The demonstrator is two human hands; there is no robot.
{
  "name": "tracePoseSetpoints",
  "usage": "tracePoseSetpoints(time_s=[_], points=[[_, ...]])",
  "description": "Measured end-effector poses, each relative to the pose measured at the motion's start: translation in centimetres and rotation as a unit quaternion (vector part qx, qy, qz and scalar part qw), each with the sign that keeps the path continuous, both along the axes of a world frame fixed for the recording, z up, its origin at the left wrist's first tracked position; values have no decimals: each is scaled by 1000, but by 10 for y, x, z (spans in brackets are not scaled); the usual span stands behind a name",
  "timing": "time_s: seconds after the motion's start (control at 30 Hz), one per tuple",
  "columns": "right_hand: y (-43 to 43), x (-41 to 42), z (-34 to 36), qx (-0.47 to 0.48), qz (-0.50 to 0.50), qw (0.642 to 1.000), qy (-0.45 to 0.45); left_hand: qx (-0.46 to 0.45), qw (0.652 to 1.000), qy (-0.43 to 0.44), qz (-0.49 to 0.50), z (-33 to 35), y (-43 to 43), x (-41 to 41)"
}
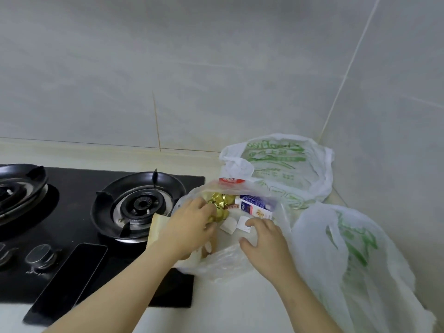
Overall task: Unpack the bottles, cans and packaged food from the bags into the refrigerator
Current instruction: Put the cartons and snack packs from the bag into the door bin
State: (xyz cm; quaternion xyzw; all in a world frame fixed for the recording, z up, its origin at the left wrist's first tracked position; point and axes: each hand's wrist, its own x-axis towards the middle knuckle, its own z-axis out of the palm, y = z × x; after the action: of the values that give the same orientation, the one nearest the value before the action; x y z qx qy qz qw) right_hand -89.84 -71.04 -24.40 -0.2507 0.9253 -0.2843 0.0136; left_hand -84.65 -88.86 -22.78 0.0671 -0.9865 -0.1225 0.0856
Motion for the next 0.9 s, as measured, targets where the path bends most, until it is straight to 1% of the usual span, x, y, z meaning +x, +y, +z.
tracePoseSetpoints(time_s=[0.17, 0.23, 0.33, 0.4, 0.63, 0.77, 0.9], points=[[5, -50, -3, 1, 22, 1000, 5, -54, 998, -16, 10, 2, -4, -41], [5, -65, -3, 0, 36, 999, 3, -74, 997, -35, 1, 2, -7, -53], [5, -85, -3, -12, 59, 998, -8, -83, 989, -122, -21, 3, -8, -71], [3, -93, -3, -18, 74, 997, -27, -90, 983, -156, -19, 1, -8, -82], [-15, -134, -17, 10, 121, 992, -24, -143, 976, -166, 12, -16, -14, -119], [-28, -153, -25, 19, 116, 993, -6, -114, 980, -156, 37, -26, -16, -135], [-36, -168, -33, 36, 104, 994, -19, -92, 985, -141, 47, -34, -20, -150]])
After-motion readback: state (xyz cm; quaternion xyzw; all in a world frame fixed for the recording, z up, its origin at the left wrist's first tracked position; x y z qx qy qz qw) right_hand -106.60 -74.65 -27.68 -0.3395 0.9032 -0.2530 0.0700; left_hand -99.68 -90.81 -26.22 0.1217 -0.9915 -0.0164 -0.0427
